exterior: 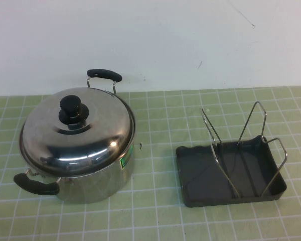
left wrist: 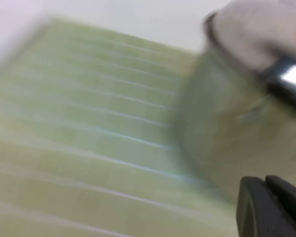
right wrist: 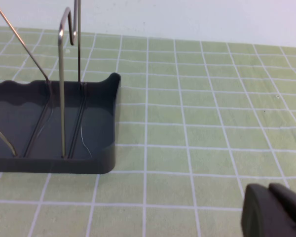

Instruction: Put pot lid on rack

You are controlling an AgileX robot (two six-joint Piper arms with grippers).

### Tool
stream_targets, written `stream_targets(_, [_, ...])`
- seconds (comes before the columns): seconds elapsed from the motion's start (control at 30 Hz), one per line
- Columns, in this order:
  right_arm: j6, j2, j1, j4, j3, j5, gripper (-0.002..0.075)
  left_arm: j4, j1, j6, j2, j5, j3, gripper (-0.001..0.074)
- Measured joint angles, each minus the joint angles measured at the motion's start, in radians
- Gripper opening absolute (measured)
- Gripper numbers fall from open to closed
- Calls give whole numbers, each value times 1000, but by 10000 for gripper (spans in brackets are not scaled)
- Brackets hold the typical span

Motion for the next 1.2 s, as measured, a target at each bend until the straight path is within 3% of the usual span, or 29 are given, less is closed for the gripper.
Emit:
stream_targets(0.03, [0, 0, 0, 0, 0, 0, -1, 0, 0, -15, 0, 0, 0, -2])
stream_targets(0.17, [0, 0, 0, 0, 0, 0, -1, -381, 2, -180, 0, -75, 2, -2])
stream_targets(0.4, [0, 0, 0, 0, 0, 0, -1, -432, 6, -98, 0, -223, 2, -2])
stream_targets(0.87, [0, 0, 0, 0, 0, 0, -1, -430, 6, 68, 0, -215, -1, -2])
stream_targets(1.03, [0, 0, 0, 0, 0, 0, -1, -348, 6, 277, 54, -41, -158, -2])
stream_targets(1.2, [0, 0, 0, 0, 0, 0, -1, -134, 6, 318, 269, -58, -332, 4])
